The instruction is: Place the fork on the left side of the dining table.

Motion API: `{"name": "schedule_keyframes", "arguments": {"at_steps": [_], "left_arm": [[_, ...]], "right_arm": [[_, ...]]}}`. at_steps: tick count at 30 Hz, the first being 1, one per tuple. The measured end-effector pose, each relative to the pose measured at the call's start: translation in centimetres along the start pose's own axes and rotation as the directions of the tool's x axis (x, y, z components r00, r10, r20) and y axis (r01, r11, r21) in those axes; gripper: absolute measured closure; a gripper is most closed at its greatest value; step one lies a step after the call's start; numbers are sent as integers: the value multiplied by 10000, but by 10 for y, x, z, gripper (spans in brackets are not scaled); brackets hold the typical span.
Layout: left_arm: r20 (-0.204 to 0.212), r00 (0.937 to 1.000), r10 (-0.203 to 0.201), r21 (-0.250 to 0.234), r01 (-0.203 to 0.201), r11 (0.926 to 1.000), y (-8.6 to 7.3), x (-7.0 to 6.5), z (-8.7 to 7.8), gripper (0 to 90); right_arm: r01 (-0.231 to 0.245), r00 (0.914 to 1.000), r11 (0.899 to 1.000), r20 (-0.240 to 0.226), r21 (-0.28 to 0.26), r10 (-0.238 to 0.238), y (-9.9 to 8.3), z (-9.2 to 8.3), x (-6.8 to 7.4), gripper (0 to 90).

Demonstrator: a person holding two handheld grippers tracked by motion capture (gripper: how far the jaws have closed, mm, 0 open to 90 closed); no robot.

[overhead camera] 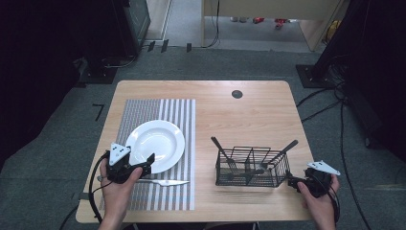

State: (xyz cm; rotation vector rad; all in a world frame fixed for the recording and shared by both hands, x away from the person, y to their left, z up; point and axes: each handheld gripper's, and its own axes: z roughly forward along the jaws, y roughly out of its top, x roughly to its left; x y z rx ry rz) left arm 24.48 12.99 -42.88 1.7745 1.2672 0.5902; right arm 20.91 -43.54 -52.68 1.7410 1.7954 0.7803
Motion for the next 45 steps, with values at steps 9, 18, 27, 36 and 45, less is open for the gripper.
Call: {"name": "schedule_keyframes", "arguments": {"at_steps": [9, 18, 27, 36, 45], "left_arm": [[657, 9974, 296, -18, -295, 9996, 11, -23, 9, 101], [1029, 9934, 512, -118, -503, 9987, 20, -39, 15, 101], [1629, 9847, 620, -160, -602, 9981, 27, -57, 22, 101], [2235, 9720, 732, -242, -695, 9973, 36, -75, 29, 102], [2978, 9508, 850, -294, -798, 9964, 42, -94, 36, 102]], "right_arm": [[0, 10000, 10000, -1, 0, 0, 0, 0, 0, 13], [1, 10000, 10000, 6, 2, -1, 0, 0, 0, 13], [2, 10000, 10000, 7, 4, -2, 0, 0, 0, 13], [-8, 10000, 10000, 7, 8, 8, 0, 0, 0, 13], [12, 10000, 10000, 9, 3, -12, 0, 0, 0, 13]]}}
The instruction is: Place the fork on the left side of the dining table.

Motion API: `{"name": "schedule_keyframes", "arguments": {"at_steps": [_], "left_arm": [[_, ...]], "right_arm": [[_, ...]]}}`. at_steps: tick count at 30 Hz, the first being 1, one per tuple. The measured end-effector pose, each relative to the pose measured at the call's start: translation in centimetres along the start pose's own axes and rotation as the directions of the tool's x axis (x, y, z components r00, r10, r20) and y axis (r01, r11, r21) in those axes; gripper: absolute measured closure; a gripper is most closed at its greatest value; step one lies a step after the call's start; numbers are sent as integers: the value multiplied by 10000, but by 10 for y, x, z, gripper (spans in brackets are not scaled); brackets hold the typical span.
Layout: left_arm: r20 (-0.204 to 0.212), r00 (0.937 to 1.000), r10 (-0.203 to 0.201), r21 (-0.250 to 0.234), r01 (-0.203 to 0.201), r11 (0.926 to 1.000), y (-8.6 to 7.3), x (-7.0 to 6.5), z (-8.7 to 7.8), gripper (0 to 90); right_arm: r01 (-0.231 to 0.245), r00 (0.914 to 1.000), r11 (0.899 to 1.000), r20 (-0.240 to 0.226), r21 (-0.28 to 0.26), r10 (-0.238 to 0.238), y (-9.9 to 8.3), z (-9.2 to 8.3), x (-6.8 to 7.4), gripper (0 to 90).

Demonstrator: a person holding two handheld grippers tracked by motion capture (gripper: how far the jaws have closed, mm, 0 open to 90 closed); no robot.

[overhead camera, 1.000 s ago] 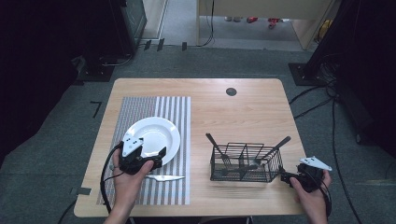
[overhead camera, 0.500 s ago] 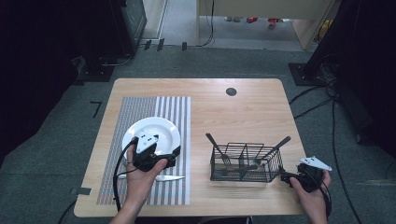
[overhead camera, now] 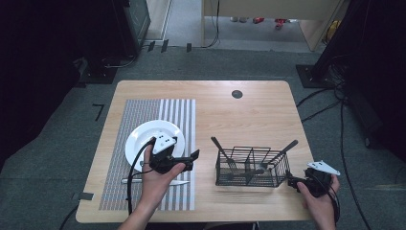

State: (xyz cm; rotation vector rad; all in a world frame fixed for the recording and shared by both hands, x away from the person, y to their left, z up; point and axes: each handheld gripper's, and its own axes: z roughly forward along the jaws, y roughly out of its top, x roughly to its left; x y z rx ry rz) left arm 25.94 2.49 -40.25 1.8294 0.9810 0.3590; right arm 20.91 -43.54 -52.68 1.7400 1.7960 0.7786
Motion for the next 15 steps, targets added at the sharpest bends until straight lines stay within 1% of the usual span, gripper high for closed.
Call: {"name": "schedule_keyframes", "arguments": {"at_steps": [1, 3, 7, 8, 10, 11, 14, 15], "left_arm": [[0, 10000, 0, 0, 0, 10000, 0, 0, 0, 102], [129, 9999, 2, -24, -2, 10000, 2, -3, 2, 102], [433, 9989, 156, -53, -153, 9999, 7, -10, 6, 104], [534, 9984, 192, -76, -188, 9998, 8, -12, 7, 134], [770, 9967, 246, -63, -242, 9997, 10, -15, 10, 138], [1042, 9942, 285, -23, -284, 9996, 12, -18, 15, 140], [1195, 9922, 365, 43, -373, 9993, 14, -21, 20, 146], [1281, 9912, 323, 80, -336, 9994, 15, -22, 22, 154]], "right_arm": [[0, 10000, 10000, 0, 0, 0, 0, 0, 0, 13], [0, 10000, 10000, -1, -2, 0, 0, 0, 0, 13], [-5, 10000, 10000, -3, -11, 5, 0, 0, 0, 13], [-6, 10000, 10000, -4, -9, 6, 0, 0, 0, 13], [-6, 10000, 10000, -4, -11, 6, 0, 0, 0, 13], [-6, 10000, 10000, -3, -12, 6, 0, 0, 0, 13], [-9, 10000, 10000, -4, -11, 9, 0, 0, 0, 13], [-10, 10000, 10000, -4, -10, 10, 0, 0, 0, 13]]}}
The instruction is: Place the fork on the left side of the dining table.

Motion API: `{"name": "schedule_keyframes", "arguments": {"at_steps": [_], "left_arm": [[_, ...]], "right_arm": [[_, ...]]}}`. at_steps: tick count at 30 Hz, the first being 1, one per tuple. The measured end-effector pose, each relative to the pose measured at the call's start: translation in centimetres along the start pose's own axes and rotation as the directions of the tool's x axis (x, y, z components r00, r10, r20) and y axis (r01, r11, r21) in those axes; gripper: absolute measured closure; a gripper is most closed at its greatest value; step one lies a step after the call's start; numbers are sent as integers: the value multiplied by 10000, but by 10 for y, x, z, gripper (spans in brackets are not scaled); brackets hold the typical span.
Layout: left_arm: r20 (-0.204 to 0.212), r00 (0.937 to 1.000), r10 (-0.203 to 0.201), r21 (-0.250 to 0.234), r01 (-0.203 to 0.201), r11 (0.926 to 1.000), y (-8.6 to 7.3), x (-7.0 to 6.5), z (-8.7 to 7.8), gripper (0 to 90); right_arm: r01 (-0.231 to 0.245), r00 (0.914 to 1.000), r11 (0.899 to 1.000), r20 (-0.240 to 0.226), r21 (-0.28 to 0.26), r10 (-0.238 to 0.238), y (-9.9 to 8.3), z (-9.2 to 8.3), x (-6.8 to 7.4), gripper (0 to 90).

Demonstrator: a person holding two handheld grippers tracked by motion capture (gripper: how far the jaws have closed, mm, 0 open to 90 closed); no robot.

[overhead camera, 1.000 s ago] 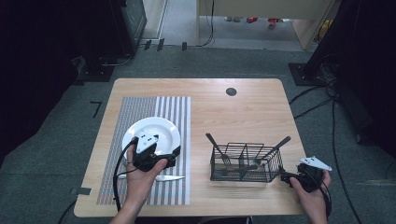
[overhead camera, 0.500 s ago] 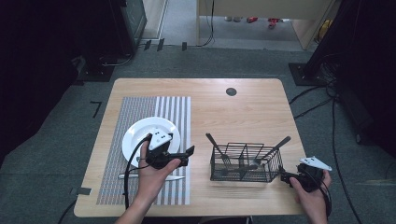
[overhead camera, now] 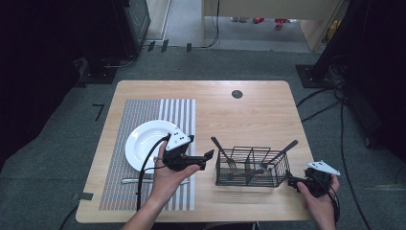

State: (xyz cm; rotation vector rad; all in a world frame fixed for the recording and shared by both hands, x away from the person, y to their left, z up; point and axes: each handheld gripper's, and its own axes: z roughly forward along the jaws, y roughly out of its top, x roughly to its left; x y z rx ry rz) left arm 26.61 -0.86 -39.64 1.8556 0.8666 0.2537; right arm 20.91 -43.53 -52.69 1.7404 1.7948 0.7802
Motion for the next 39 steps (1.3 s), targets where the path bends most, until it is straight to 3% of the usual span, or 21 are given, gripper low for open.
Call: {"name": "schedule_keyframes", "arguments": {"at_steps": [6, 8, 10, 11, 13, 15, 16, 17, 24, 26, 33, 39], "left_arm": [[622, 9977, -266, -149, 276, 9995, 6, -3, 12, 359], [695, 9965, -459, -143, 470, 9988, 8, -2, 15, 506], [762, 9947, -693, -189, 709, 9973, 9, -1, 17, 576], [1028, 9912, -839, -287, 872, 9958, 11, 0, 18, 605], [1119, 9902, -840, -309, 879, 9956, 12, 1, 18, 630], [1196, 9902, -726, -338, 771, 9964, 13, 0, 19, 744], [1240, 9897, -710, -364, 760, 9964, 14, 0, 19, 744], [1384, 9882, -650, -405, 712, 9966, 16, 0, 20, 803], [1745, 9845, -200, -449, 282, 9986, 23, -8, 25, 850], [1866, 9822, 211, -546, -111, 9984, 25, -14, 27, 867], [1778, 9788, 1016, -732, -898, 9933, 30, -26, 30, 885], [1750, 9759, 1305, -896, -1162, 9892, 38, -31, 24, 886]], "right_arm": [[0, 10000, 10000, 2, 0, 0, 0, 0, 0, 13], [-1, 10000, 10000, 0, -1, 1, 0, 0, 0, 14], [-2, 10000, 10000, 0, -1, 2, 0, 0, 0, 13], [-5, 10000, 10000, -2, -1, 5, 0, 0, 0, 13], [13, 10000, 10000, -1, -7, -13, 0, 0, 0, 14], [10, 10000, 10000, -1, -6, -10, 0, 0, 0, 14], [10, 10000, 10000, -1, -6, -10, 0, 0, 0, 14], [11, 10000, 10000, -1, -6, -11, 0, 0, 0, 13], [-5, 10000, 10000, 6, -16, 5, 0, 0, 0, 13], [6, 10000, 10000, -1, -13, -6, 0, 0, 0, 13], [5, 10000, 10000, -4, -11, -5, 0, 0, 0, 13], [3, 10000, 10000, -5, -17, -3, 0, 0, 0, 14]]}}
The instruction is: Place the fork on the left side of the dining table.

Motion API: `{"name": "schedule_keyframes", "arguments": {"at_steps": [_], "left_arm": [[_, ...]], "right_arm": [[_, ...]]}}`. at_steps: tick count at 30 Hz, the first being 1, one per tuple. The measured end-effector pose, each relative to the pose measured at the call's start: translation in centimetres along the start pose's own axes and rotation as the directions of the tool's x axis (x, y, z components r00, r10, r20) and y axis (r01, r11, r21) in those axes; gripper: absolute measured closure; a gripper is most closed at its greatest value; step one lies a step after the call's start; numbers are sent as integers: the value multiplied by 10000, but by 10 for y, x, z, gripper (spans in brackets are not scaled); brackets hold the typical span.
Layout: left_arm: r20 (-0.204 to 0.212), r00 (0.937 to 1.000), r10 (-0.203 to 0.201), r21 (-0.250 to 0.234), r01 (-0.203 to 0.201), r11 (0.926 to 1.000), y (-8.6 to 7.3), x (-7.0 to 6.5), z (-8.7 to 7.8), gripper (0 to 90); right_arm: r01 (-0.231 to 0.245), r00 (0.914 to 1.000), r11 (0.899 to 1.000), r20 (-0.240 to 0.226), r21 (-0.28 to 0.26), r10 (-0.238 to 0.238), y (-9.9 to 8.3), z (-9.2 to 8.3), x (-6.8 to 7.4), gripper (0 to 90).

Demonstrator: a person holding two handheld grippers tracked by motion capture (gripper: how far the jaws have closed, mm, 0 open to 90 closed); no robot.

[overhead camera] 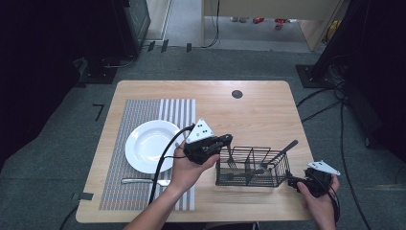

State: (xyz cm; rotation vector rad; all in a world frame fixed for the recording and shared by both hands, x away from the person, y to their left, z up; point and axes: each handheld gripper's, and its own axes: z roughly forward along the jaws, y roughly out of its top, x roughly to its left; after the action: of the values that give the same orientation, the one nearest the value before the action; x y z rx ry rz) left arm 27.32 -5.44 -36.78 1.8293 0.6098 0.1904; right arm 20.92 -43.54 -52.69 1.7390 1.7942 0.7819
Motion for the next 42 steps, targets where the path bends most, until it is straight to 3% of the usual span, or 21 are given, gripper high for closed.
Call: {"name": "schedule_keyframes", "arguments": {"at_steps": [3, 7, 8, 11, 14, 17, 22, 25, 26, 27, 28, 29, 31, 32, 37, 39, 40, 42], "left_arm": [[15, 10000, 40, -138, -40, 9999, 5, -3, -5, 886], [350, 9991, -256, -134, 261, 9996, 12, -2, -11, 887], [269, 9990, -347, -423, 358, 9985, 15, -1, -16, 887], [326, 9982, -509, -633, 529, 9966, 18, 2, -20, 887], [588, 9959, -688, -967, 743, 9925, 23, 9, -29, 887], [333, 9976, -603, -1227, 640, 9904, 26, 10, -36, 887], [392, 9963, -760, -1618, 814, 9835, 30, 15, -45, 887], [548, 9935, -1002, -1927, 1090, 9752, 32, 19, -52, 887], [599, 9924, -1075, -2176, 1181, 9689, 34, 20, -57, 887], [599, 9924, -1075, -2176, 1181, 9689, 34, 20, -57, 887], [729, 9905, -1163, -2437, 1308, 9610, 35, 22, -63, 887], [729, 9905, -1163, -2437, 1308, 9610, 35, 22, -63, 887], [778, 9891, -1247, -2661, 1412, 9535, 37, 26, -68, 887], [788, 9870, -1403, -2896, 1574, 9441, 39, 29, -72, 887], [706, 9849, -1583, -3127, 1725, 9340, 39, 38, -79, 887], [585, 9838, -1695, -3250, 1793, 9286, 38, 43, -81, 887], [443, 9826, -1806, -3391, 1849, 9224, 37, 49, -84, 887], [388, 9816, -1870, -3468, 1887, 9187, 37, 52, -86, 887]], "right_arm": [[17, 10000, 10000, 5, -9, -17, 0, 0, 0, 13], [-2, 10000, 10000, 7, 5, 2, 0, 0, 0, 13], [-1, 10000, 10000, 9, 9, 1, 0, 0, 0, 13], [4, 10000, 10000, 8, 6, -4, 0, 0, 0, 13], [4, 10000, 10000, 1, 5, -4, 0, 0, 0, 13], [9, 10000, 10000, 2, 3, -9, 0, 0, 0, 13], [13, 10000, 10000, 5, 2, -13, 0, 0, 0, 13], [10, 10000, 10000, 8, 3, -10, 0, 0, 0, 13], [14, 10000, 10000, 6, 3, -14, 0, 0, 0, 13], [14, 10000, 10000, 6, 3, -14, 0, 0, 0, 13], [12, 10000, 10000, 7, 3, -12, 0, 0, 0, 13], [12, 10000, 10000, 7, 3, -12, 0, 0, 0, 13], [12, 10000, 10000, 6, 4, -12, 0, 0, 0, 14], [3, 10000, 10000, 12, 9, -3, 0, 0, 0, 13], [0, 10000, 10000, 12, 11, 0, 0, 0, 0, 13], [2, 10000, 10000, 5, 9, -2, 0, 0, 0, 13], [5, 10000, 10000, 5, 8, -5, 0, 0, 0, 13], [8, 10000, 10000, 5, 5, -8, 0, 0, 0, 13]]}}
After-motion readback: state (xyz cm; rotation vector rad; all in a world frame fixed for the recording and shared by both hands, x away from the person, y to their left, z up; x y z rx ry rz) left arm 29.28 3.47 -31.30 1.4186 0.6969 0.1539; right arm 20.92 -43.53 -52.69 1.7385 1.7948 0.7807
